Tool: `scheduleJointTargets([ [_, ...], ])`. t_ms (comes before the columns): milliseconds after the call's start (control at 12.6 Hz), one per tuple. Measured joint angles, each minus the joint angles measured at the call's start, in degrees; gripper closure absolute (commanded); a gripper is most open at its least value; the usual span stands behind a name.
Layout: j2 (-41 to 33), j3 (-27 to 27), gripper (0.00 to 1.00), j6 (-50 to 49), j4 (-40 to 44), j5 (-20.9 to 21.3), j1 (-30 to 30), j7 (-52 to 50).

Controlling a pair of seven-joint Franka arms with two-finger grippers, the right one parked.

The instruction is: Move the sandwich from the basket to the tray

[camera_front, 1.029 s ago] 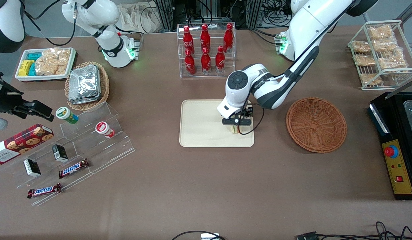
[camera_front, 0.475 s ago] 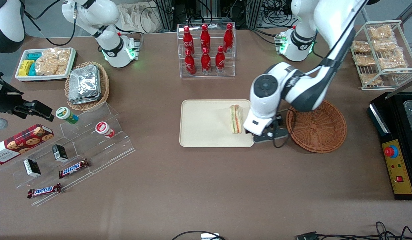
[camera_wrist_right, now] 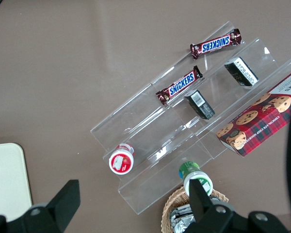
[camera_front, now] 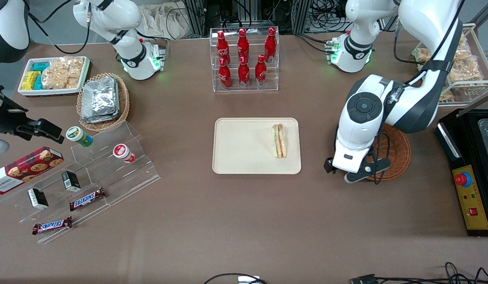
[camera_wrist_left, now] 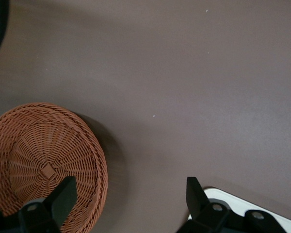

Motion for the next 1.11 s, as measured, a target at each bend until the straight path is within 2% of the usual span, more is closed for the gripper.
scheduleJointTargets([
  [317,-0.32,-0.02,0.00,-1.17,1.29,-0.15,2.87,4.51],
  [554,-2.30,0.98,0.00,-4.75,3.90,-5.54,6.15,15.42],
  [791,-8.26,9.27,0.00,-7.69,4.62,-14.86,5.12,29.83],
  [1108,-16.49,20.69,0.00,-14.70,4.64,-22.30,1.26,46.01],
])
